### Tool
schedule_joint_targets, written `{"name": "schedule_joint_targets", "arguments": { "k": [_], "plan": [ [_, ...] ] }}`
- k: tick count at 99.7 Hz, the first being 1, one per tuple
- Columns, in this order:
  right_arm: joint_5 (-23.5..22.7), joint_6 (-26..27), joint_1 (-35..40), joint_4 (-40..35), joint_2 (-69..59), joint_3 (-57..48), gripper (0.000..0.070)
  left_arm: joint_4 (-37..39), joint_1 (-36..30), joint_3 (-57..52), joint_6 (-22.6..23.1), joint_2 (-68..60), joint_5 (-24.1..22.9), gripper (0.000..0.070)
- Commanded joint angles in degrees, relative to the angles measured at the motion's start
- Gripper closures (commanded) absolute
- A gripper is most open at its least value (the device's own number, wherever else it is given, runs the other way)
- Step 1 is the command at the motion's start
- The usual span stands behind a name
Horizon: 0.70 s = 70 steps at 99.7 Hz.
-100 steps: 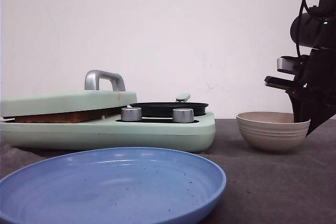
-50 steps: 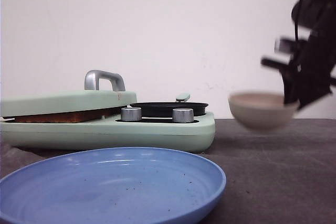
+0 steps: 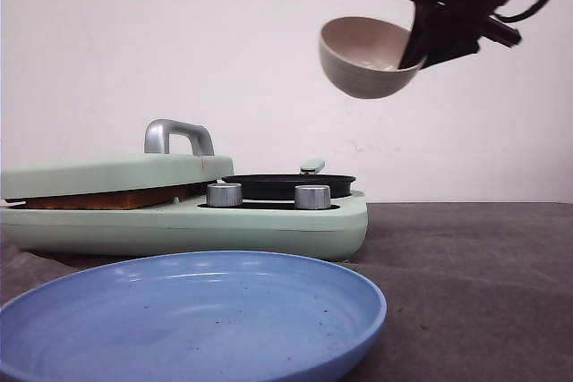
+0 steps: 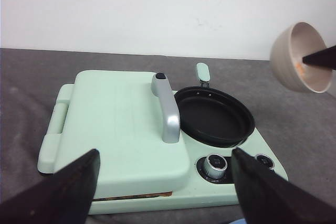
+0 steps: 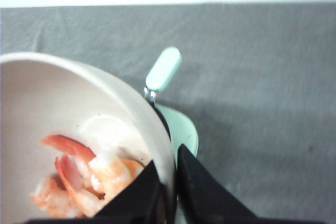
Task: Make breakfast with bread and shrimp
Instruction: 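Lift the shrimp bowl with the right gripper toward the frying pan, then tilt the bowl over the black frying pan to pour the shrimp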
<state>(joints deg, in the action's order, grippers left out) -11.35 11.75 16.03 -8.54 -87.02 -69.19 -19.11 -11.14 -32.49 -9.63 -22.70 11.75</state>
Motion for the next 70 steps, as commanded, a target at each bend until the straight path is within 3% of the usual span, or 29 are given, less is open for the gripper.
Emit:
{"name": "schedule_joint_targets", "arguments": {
  "k": [1, 20, 47, 62, 70],
  "plan": [
    [2.8, -5.3, 1.9, 3.2, -1.4, -1.0, 0.07, 0.5, -0.1, -0.2, -0.1, -0.1, -0.3, 0.026],
    [13.0, -15.3, 7.0, 10.7, -3.5, -1.0, 0.07, 0.5, -0.1, -0.2, 0.0, -0.1, -0.3, 0.026],
    [20.5, -24.8, 11.5, 24.8, -10.5, -1.0, 0.07, 0.3, -0.1, -0.2, 0.2, -0.1, -0.2, 0.026],
    [21.2, -31.8, 12.5, 32.6, -14.4, -1.0, 0.07, 0.3, -0.1, -0.2, 1.2, -0.1, -0.1, 0.026],
    [24.9, -34.9, 13.3, 35.8, -15.6, -1.0, 0.07, 0.3, -0.1, -0.2, 1.5, -0.1, -0.2, 0.0263]
  ]
}}
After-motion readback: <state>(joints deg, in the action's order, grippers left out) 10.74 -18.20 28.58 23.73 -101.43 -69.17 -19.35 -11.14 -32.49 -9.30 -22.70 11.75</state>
